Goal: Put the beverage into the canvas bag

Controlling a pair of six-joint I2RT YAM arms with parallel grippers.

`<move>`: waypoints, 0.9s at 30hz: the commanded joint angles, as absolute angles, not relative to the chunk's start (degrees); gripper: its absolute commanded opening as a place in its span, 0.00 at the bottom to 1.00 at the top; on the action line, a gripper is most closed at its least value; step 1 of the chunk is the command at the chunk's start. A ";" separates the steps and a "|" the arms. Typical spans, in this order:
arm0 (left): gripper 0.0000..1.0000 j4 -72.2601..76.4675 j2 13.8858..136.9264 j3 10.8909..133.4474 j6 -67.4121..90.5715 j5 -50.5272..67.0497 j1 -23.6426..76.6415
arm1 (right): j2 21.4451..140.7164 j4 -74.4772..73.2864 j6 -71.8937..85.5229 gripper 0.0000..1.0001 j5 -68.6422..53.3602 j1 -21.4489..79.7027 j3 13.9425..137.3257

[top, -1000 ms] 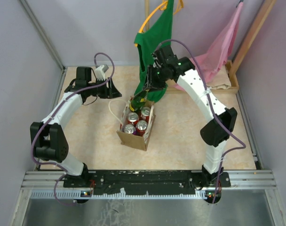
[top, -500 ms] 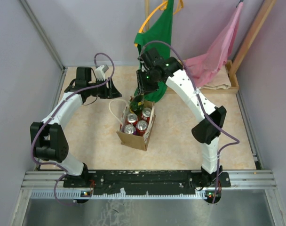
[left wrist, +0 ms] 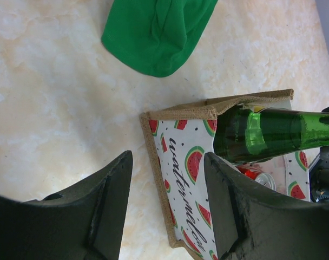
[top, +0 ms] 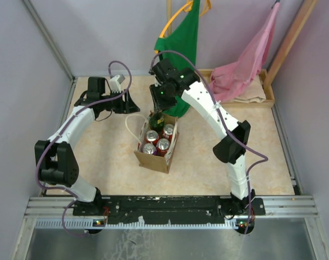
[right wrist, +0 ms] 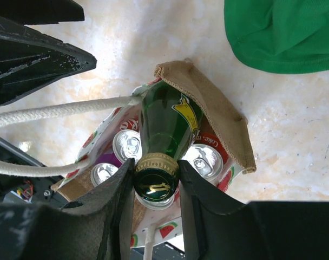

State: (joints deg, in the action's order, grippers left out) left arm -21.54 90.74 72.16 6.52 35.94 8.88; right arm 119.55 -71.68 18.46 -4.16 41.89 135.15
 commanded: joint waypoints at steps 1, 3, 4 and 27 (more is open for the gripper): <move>0.62 -21.27 89.47 71.97 5.98 36.04 9.05 | 118.93 -68.71 17.11 0.00 -5.78 43.36 139.75; 0.62 -21.27 89.47 71.89 5.85 36.06 9.05 | 119.29 -68.88 16.61 0.00 -5.37 43.65 139.73; 0.62 -21.35 89.52 71.82 5.81 36.05 9.05 | 119.55 -69.18 16.26 0.00 -5.18 43.80 139.67; 0.62 -22.22 89.82 72.25 5.76 35.42 9.05 | 126.40 -68.35 10.63 0.00 -4.44 46.84 134.92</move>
State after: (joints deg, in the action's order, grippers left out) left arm -21.96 90.74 72.16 6.39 35.53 8.88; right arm 125.93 -71.16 11.46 -0.99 45.08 135.37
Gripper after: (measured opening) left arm 0.618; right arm 0.334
